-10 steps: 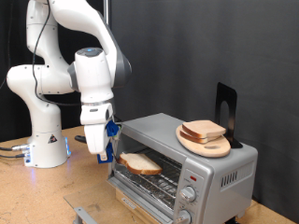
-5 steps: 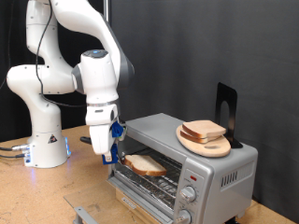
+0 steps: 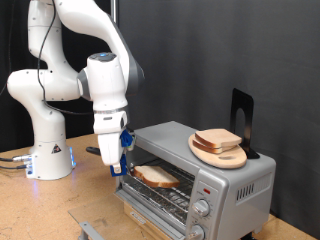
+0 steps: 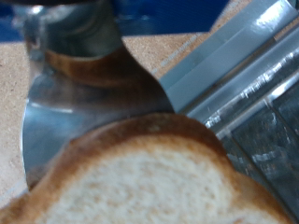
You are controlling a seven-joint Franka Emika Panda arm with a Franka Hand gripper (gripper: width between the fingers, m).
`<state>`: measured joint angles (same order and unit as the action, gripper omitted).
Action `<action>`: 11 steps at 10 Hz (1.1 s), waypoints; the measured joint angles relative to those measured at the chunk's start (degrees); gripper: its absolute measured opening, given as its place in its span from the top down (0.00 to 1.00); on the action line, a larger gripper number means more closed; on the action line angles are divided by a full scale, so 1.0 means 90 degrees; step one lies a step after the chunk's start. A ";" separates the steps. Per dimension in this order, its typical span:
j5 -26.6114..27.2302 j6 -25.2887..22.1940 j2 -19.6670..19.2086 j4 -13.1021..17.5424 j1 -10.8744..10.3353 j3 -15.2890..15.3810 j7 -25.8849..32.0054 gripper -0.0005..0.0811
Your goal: Make a piece of toast with the oven
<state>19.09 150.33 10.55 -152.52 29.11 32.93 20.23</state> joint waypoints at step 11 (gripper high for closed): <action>0.0073 0.0004 -0.1042 0.0956 0.0346 -0.0400 0.1734 0.60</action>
<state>19.74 150.37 1.17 -143.91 32.23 29.33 35.84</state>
